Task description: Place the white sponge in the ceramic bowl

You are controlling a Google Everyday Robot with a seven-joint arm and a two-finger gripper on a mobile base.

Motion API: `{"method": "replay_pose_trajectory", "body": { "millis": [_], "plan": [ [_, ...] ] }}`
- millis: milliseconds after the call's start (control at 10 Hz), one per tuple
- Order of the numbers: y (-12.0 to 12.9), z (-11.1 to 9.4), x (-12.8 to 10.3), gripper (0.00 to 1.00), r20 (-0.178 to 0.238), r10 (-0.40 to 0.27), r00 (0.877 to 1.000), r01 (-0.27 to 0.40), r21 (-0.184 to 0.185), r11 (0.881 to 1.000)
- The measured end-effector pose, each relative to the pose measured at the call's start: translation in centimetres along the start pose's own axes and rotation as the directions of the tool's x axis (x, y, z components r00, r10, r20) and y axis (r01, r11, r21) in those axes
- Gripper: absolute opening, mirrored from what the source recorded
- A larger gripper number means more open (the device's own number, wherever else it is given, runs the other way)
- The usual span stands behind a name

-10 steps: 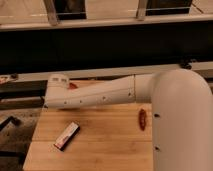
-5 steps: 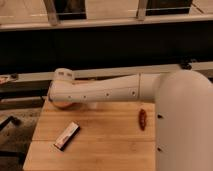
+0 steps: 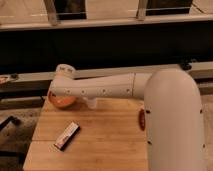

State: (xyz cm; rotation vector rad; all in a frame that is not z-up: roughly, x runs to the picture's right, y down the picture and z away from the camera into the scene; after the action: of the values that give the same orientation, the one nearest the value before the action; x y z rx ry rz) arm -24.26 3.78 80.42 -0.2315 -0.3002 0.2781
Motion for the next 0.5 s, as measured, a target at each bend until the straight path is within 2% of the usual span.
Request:
{"method": "replay_pose_trajectory", "body": {
  "millis": [200,500],
  "plan": [
    [-0.8,1.4,0.7,0.0,-0.012,0.007,1.0,-0.007,-0.001,1.0],
    [-1.5,2.3,1.3,0.0,-0.02,0.01,1.0,-0.01,-0.001,1.0]
  ]
}}
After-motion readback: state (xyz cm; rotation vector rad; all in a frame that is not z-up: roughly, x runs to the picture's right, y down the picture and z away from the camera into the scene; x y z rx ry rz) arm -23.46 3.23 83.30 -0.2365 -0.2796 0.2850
